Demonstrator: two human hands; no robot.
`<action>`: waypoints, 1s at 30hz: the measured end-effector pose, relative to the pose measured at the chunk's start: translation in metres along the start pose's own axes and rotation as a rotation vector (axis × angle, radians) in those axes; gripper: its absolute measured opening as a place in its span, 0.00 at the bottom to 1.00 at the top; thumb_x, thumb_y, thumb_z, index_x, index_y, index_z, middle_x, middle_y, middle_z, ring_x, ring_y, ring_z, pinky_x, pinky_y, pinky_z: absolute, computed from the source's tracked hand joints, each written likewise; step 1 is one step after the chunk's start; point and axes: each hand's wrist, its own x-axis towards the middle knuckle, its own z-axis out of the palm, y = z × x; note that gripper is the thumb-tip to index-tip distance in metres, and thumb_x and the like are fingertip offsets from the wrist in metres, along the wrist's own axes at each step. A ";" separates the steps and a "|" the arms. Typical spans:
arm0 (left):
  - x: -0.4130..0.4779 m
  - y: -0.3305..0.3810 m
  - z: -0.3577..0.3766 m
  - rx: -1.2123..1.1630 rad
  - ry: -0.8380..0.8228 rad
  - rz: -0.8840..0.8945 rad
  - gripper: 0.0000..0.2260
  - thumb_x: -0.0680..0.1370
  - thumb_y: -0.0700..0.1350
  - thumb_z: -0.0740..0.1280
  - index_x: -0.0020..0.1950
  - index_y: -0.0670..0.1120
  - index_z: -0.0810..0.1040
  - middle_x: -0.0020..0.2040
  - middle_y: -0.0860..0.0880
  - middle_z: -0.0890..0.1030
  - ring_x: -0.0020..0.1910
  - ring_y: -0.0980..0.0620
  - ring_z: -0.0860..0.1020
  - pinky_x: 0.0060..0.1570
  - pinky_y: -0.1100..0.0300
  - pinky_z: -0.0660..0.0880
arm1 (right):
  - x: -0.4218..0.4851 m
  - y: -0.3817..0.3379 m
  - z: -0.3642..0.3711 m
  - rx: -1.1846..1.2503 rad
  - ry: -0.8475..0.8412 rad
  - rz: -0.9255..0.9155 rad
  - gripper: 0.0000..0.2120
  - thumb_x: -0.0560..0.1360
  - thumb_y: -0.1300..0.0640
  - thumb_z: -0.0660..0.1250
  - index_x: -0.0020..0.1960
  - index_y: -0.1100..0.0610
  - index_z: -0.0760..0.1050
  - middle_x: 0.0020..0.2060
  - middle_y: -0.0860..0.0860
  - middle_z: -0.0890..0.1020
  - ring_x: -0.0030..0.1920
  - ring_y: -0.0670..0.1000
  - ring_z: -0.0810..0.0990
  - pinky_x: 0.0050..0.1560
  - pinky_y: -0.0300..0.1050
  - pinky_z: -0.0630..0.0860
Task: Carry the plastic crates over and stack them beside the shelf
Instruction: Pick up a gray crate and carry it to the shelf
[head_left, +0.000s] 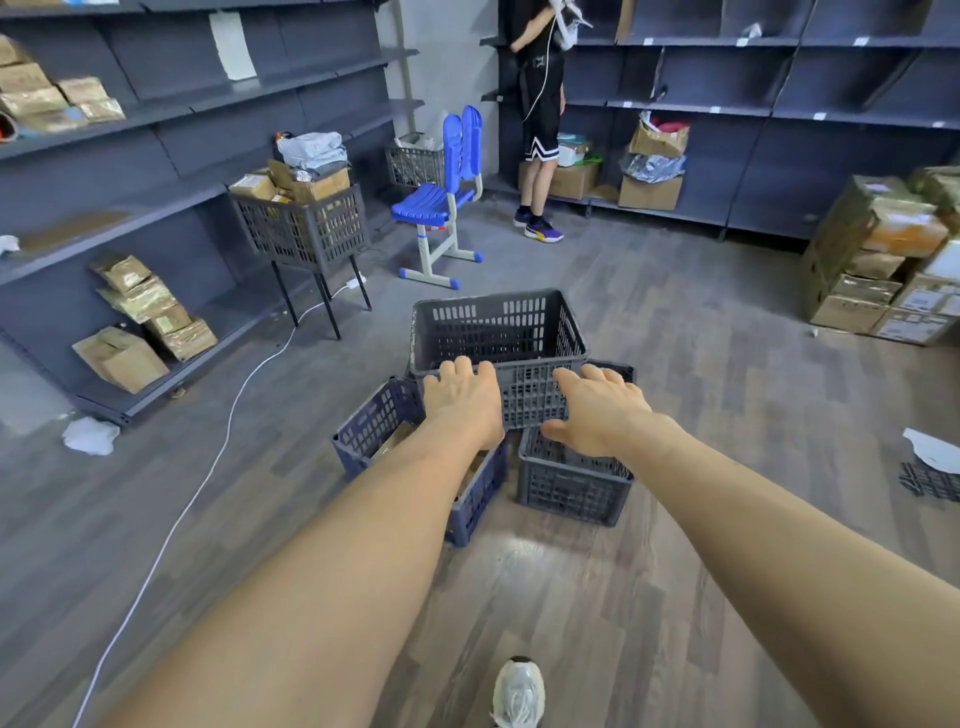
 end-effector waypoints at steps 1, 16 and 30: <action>0.015 0.001 -0.001 0.001 -0.002 -0.001 0.33 0.72 0.51 0.72 0.72 0.45 0.61 0.68 0.43 0.65 0.68 0.42 0.64 0.63 0.49 0.65 | 0.015 0.003 -0.003 -0.001 -0.001 -0.001 0.32 0.75 0.42 0.64 0.74 0.54 0.59 0.69 0.56 0.66 0.70 0.60 0.63 0.68 0.56 0.63; 0.233 0.023 -0.030 0.004 -0.064 -0.053 0.32 0.74 0.50 0.71 0.73 0.46 0.61 0.69 0.43 0.64 0.69 0.42 0.62 0.65 0.48 0.63 | 0.232 0.041 -0.050 0.039 -0.020 -0.043 0.29 0.75 0.44 0.64 0.72 0.53 0.62 0.64 0.55 0.70 0.67 0.59 0.67 0.66 0.55 0.66; 0.349 0.061 -0.025 -0.034 -0.147 -0.211 0.30 0.75 0.49 0.68 0.74 0.45 0.60 0.70 0.42 0.64 0.70 0.42 0.62 0.64 0.49 0.64 | 0.366 0.092 -0.065 -0.015 -0.089 -0.152 0.29 0.76 0.45 0.64 0.73 0.53 0.62 0.66 0.55 0.69 0.68 0.59 0.66 0.67 0.55 0.65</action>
